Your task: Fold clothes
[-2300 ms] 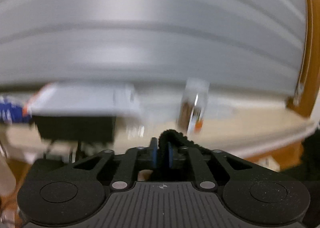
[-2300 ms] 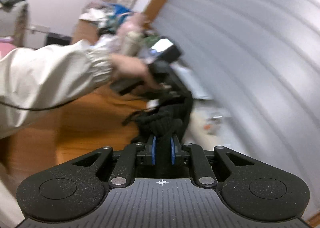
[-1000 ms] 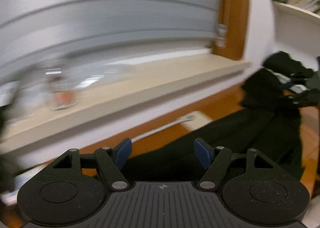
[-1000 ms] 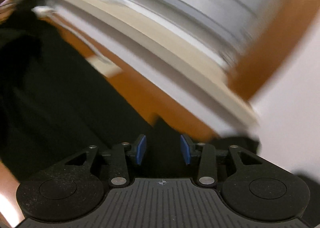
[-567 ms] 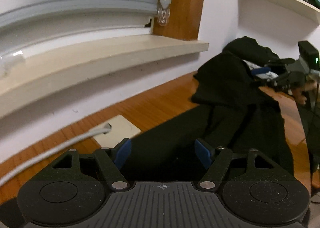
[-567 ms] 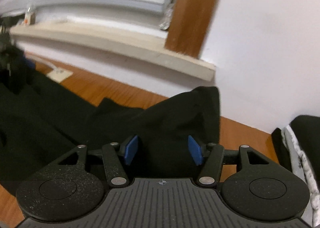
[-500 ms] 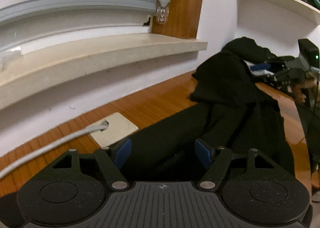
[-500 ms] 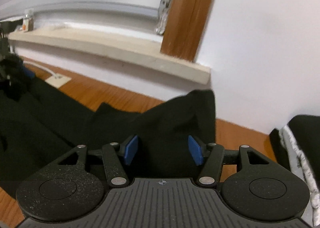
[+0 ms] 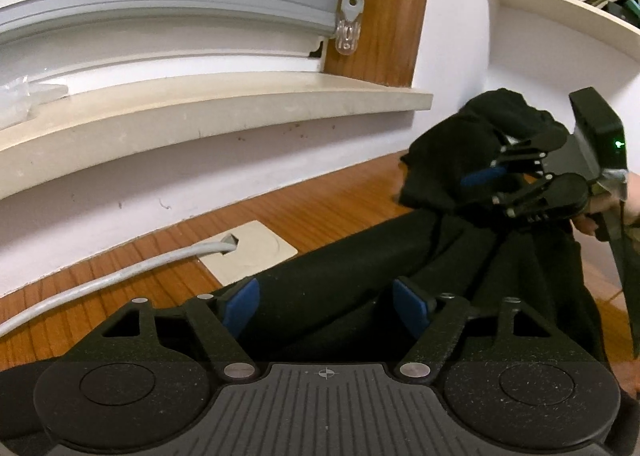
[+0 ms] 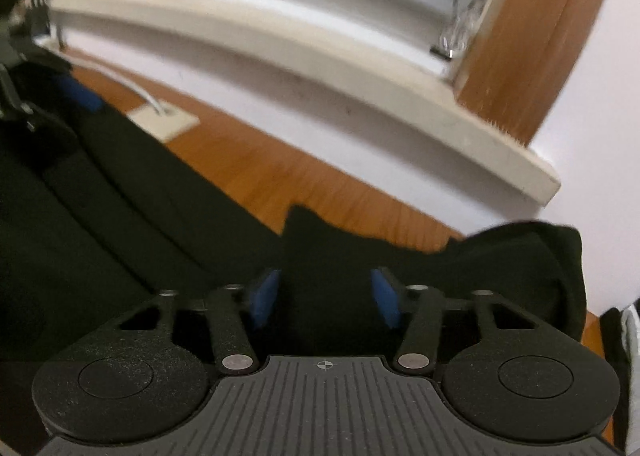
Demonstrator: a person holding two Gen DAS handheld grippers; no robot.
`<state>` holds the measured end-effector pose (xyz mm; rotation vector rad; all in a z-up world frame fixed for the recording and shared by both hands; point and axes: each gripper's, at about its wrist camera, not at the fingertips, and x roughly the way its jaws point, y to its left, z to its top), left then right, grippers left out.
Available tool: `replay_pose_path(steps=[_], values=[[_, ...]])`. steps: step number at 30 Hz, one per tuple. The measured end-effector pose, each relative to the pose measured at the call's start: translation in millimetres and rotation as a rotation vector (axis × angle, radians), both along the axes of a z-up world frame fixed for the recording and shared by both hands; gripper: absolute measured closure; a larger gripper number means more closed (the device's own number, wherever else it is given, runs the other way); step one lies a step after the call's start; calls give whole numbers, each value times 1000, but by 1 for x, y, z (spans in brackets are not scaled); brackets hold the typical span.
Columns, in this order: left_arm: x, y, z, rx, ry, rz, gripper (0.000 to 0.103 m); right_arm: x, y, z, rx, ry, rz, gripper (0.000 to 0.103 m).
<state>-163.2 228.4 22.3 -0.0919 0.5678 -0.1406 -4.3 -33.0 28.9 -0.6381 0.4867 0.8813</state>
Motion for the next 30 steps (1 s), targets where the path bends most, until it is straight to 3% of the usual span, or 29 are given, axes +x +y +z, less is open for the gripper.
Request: replay_pose_path(steps=[2, 6, 13, 19, 25, 30], values=[[-1, 0, 1, 3, -4, 1, 25, 0, -9, 6, -12, -23, -14, 99], [-3, -1, 2, 8, -19, 3, 25, -4, -48, 37, -1, -129, -103, 100], [-6, 0, 5, 11, -47, 15, 25, 3, -169, 93, 16, -257, -395, 101], [-4, -2, 3, 24, -33, 9, 25, 6, -263, 67, -6, -198, -600, 101], [-3, -4, 0, 34, -20, 8, 23, 15, -251, 34, 121, -87, -499, 90], [-2, -2, -1, 27, -12, 16, 23, 18, -201, 9, 109, -44, -354, 86]])
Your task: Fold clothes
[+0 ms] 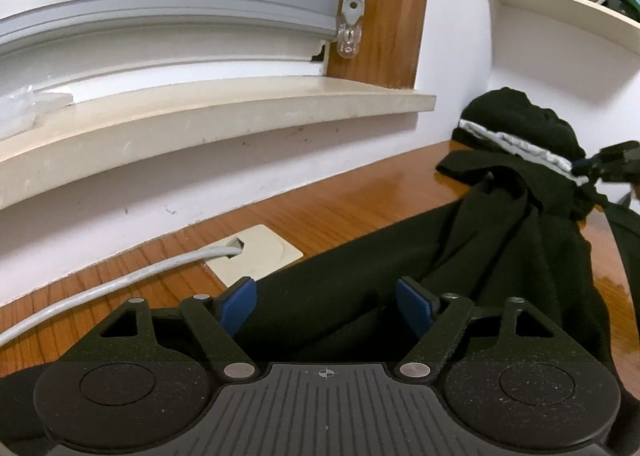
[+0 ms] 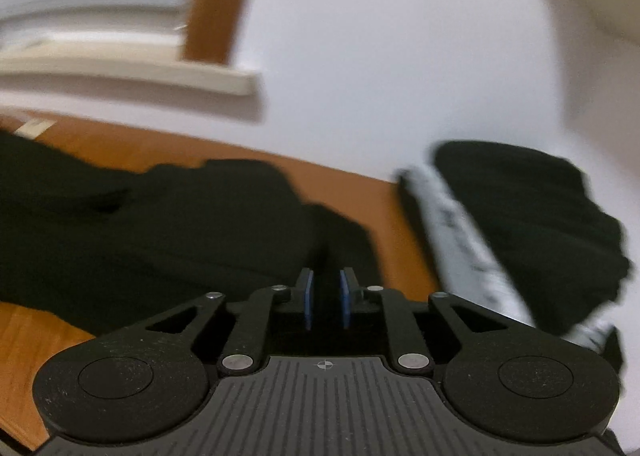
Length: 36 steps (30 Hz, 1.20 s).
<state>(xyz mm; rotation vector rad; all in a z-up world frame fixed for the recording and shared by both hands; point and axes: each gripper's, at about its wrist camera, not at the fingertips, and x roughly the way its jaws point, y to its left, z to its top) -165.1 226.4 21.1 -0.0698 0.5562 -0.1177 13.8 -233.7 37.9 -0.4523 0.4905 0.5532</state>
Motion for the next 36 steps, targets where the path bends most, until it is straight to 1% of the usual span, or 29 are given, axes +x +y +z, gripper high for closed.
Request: replay_pose_path(steps=[1, 3, 6, 8, 11, 13, 17, 19, 20, 21, 22, 23, 24, 28, 29, 33, 36], values=[[0, 0, 0, -1, 0, 1, 22, 0, 8, -2, -6, 3, 14, 85], [0, 0, 0, 2, 0, 0, 22, 0, 22, -5, -19, 4, 39, 79], [0, 0, 0, 4, 1, -1, 22, -3, 32, -1, -29, -12, 61, 71], [0, 0, 0, 6, 0, -1, 22, -6, 37, 3, -31, -23, 86, 67], [-1, -2, 1, 11, -2, 0, 22, -13, 49, 7, -12, -2, 169, 62], [-1, -2, 1, 14, -4, -1, 21, -16, 61, 4, -34, -2, 220, 58], [-1, -3, 1, 17, -4, -1, 21, -12, 90, -12, -113, 12, 283, 55], [0, -3, 1, 18, -4, -1, 21, -4, 101, -18, -131, 14, 286, 55], [0, -2, 1, 17, -4, -1, 21, 1, 106, -20, -140, 14, 287, 57], [0, -2, 1, 17, -4, 0, 21, 7, 109, -20, -137, 23, 292, 63], [0, -2, 1, 17, -4, 0, 21, 12, 113, -19, -145, 23, 290, 76], [0, -2, 1, 16, -4, 0, 21, 16, 116, -17, -156, 21, 287, 99], [-1, -2, 1, 17, -6, 0, 21, 19, 119, -13, -171, -1, 275, 102], [-2, -2, 2, 18, -14, 2, 21, 37, 134, 14, -204, -127, 223, 102], [-2, -1, 3, 18, -16, 3, 21, 42, 138, 23, -205, -174, 206, 102], [-5, -1, 5, 24, -32, 17, 21, 69, 148, 67, -188, -308, 136, 102], [-7, 1, 7, 25, -47, 36, 21, 87, 147, 101, -172, -417, 60, 102]])
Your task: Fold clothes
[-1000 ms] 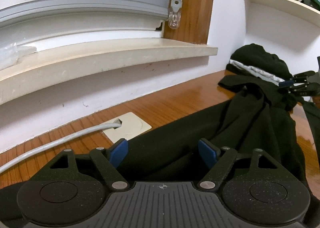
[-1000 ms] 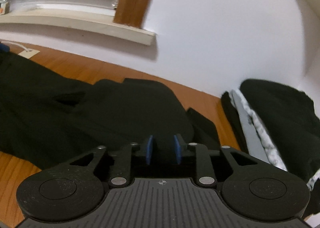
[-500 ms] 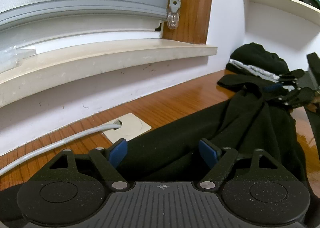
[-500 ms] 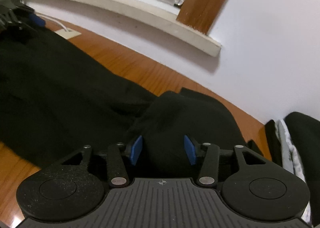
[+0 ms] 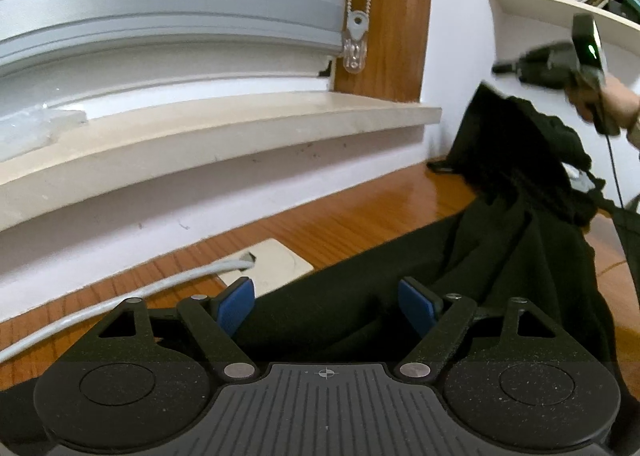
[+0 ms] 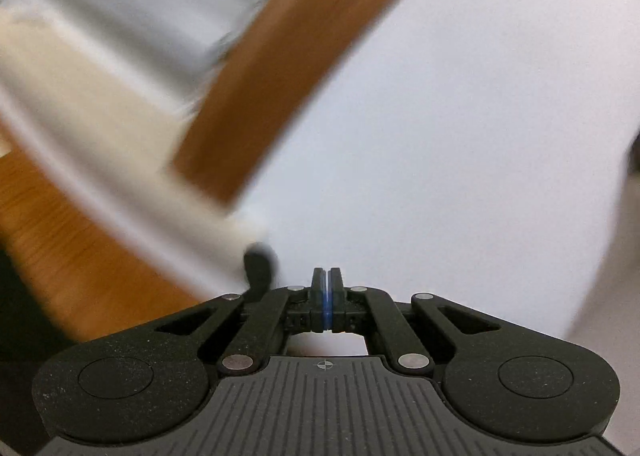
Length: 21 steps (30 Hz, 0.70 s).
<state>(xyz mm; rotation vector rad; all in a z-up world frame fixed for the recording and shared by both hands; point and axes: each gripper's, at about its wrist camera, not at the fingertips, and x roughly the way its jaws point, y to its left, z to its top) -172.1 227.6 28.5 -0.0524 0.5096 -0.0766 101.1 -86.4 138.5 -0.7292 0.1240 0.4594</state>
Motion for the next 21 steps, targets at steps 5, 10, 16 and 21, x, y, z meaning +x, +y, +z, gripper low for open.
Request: replay_pose_path(steps=[5, 10, 16, 21], values=[[2, 1, 0, 5, 3, 13, 21, 30, -30, 27, 127, 0, -75, 102], [9, -7, -1, 48, 39, 23, 20, 26, -68, -24, 174, 164, -50, 99], [35, -35, 16, 61, 73, -5, 20, 7, -103, -94, 232, 369, 0, 81], [82, -75, 38, 50, 84, -96, 20, -9, -121, -113, 318, 436, 16, 70]])
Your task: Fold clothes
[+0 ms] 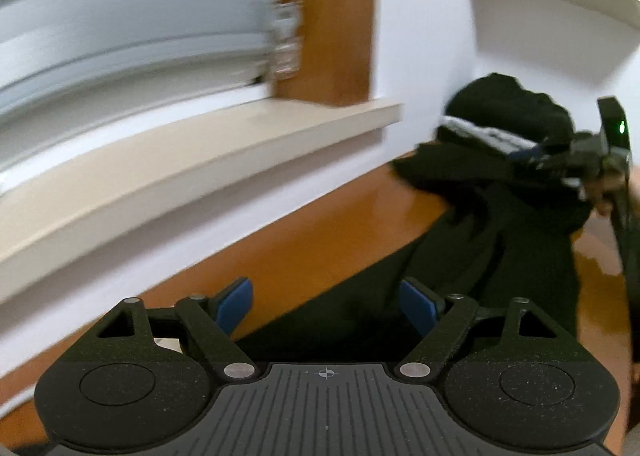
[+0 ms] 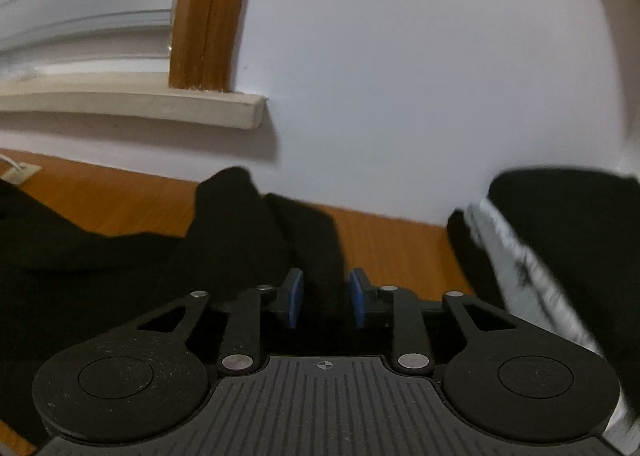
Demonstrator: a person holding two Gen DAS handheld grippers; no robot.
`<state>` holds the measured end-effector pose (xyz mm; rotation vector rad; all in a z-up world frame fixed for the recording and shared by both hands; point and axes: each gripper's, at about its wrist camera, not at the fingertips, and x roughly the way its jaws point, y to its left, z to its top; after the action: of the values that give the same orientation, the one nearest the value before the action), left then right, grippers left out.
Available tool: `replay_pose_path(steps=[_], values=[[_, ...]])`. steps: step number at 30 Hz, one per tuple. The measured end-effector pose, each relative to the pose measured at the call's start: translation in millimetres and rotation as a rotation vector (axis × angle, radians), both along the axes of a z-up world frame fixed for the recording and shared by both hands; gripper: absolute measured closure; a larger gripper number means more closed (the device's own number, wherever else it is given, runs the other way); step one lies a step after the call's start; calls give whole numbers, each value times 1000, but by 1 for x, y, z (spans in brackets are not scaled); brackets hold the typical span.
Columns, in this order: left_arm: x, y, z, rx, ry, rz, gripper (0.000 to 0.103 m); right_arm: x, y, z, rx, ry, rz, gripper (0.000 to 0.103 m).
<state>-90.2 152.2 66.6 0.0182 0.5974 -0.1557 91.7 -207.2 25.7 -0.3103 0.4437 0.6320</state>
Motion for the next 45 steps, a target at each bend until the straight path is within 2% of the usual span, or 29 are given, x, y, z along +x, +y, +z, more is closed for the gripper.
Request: replay_pose_path(steps=[3, 5, 9, 10, 11, 13, 15, 19, 21, 23, 24, 25, 26, 27, 28, 29, 30, 32, 35, 37, 42, 45], values=[[36, -39, 4, -24, 19, -92, 20, -10, -11, -3, 71, 31, 3, 63], [62, -70, 1, -12, 30, -144, 20, -16, -21, -3, 111, 43, 15, 58], [112, -121, -20, 31, 64, -204, 20, -29, -38, -2, 190, 77, 38, 55], [122, -129, -27, 31, 75, -211, 24, -30, -38, -3, 202, 87, 47, 54], [131, -134, -33, 22, 85, -220, 27, -32, -39, -4, 215, 98, 56, 52], [146, -142, -42, 0, 106, -235, 44, -32, -33, -8, 182, 85, 58, 52], [159, -143, -47, -25, 121, -245, 54, -26, -23, -10, 162, 75, 59, 52], [178, -136, -44, -97, 123, -221, 53, -10, 3, -6, 144, 57, 69, 50], [185, -131, -44, -130, 128, -209, 53, -3, 16, -4, 140, 66, 82, 46], [192, -128, -46, -143, 144, -211, 62, 1, 29, -5, 87, 49, 95, 41], [194, -128, -49, -144, 155, -216, 87, 4, 35, -7, 59, 54, 99, 38], [196, -128, -51, -142, 161, -220, 94, 7, 41, -9, 31, 62, 103, 38], [196, -128, -52, -134, 158, -222, 95, 10, 47, -12, 4, 70, 107, 44], [195, -128, -53, -130, 152, -223, 98, 10, 50, -14, -18, 72, 119, 66], [193, -127, -52, -136, 141, -223, 98, 11, 53, -17, -38, 73, 132, 77], [190, -126, -50, -137, 126, -217, 99, 9, 51, -15, -35, 62, 130, 94], [187, -124, -47, -122, 101, -198, 99, 7, 45, -10, -22, 35, 106, 98], [181, -119, -36, -76, 44, -150, 100, 1, 30, 3, -4, -12, 69, 99], [180, -111, -10, -65, -29, -110, 100, -15, 10, 24, -89, -101, -4, 99], [179, -108, 8, -47, -78, -103, 100, -27, -11, 41, -99, -107, -45, 99], [166, -120, 51, -57, -176, -195, 99, -84, -56, 84, -124, -123, -89, 100], [152, -128, 64, -50, -210, -240, 99, -116, -65, 101, -126, -189, -120, 100]])
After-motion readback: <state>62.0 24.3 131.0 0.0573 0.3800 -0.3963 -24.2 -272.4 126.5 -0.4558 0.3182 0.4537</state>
